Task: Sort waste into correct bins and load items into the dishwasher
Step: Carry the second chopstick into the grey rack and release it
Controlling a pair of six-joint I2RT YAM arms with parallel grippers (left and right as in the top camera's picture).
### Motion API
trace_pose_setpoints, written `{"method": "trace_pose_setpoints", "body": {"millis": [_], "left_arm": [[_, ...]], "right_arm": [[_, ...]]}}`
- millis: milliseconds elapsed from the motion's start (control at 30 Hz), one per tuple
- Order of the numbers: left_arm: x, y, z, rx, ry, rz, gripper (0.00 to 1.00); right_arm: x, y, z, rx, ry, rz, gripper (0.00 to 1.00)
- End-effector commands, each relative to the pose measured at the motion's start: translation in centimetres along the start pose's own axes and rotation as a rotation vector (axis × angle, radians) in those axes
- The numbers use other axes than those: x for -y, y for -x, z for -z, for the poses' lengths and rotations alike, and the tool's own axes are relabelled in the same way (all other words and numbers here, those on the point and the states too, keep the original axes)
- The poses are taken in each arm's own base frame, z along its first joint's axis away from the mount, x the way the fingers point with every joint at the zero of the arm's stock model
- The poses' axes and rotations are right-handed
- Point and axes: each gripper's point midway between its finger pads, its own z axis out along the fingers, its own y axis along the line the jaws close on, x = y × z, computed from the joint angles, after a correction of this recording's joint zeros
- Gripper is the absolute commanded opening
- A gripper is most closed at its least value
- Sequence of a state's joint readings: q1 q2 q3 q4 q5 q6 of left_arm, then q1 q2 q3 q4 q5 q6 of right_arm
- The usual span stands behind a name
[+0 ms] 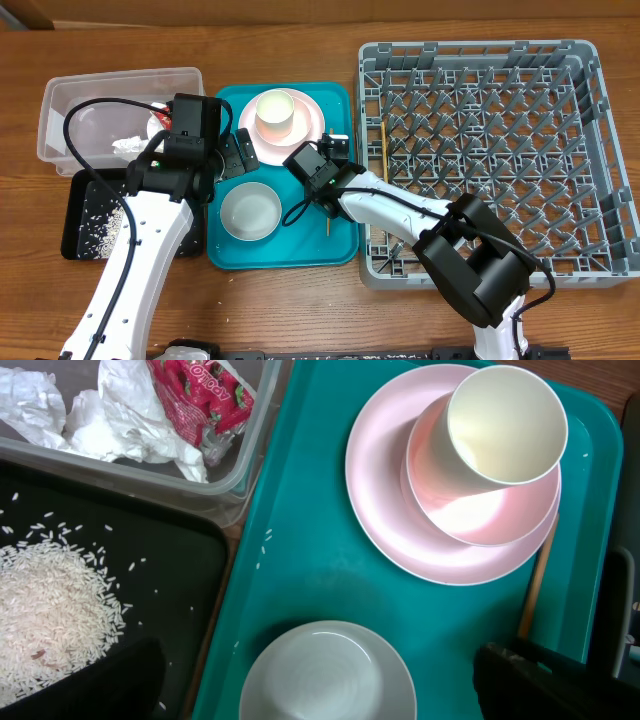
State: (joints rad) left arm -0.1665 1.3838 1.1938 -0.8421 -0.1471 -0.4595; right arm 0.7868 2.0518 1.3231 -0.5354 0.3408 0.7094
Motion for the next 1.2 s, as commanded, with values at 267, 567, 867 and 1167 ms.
{"method": "trace_pose_setpoints", "body": {"millis": [267,567,867,1167], "left_arm": [[0.1,0.6,0.6,0.025,-0.002,-0.021,1.0],[0.1,0.6,0.6,0.024,-0.002,-0.021,1.0],[0.1,0.6,0.6,0.024,-0.002,-0.021,1.0],[0.1,0.6,0.6,0.024,-0.002,-0.021,1.0]], "right_arm": [[-0.1,5.9,8.1,0.192,0.065,-0.052,0.04],[4.0,10.1,17.2,0.337,0.076,-0.005,0.04],[9.5,9.5,16.0,0.242,-0.059,-0.031,0.04],[10.1,7.9,13.7,0.187,-0.048,-0.038,0.04]]}}
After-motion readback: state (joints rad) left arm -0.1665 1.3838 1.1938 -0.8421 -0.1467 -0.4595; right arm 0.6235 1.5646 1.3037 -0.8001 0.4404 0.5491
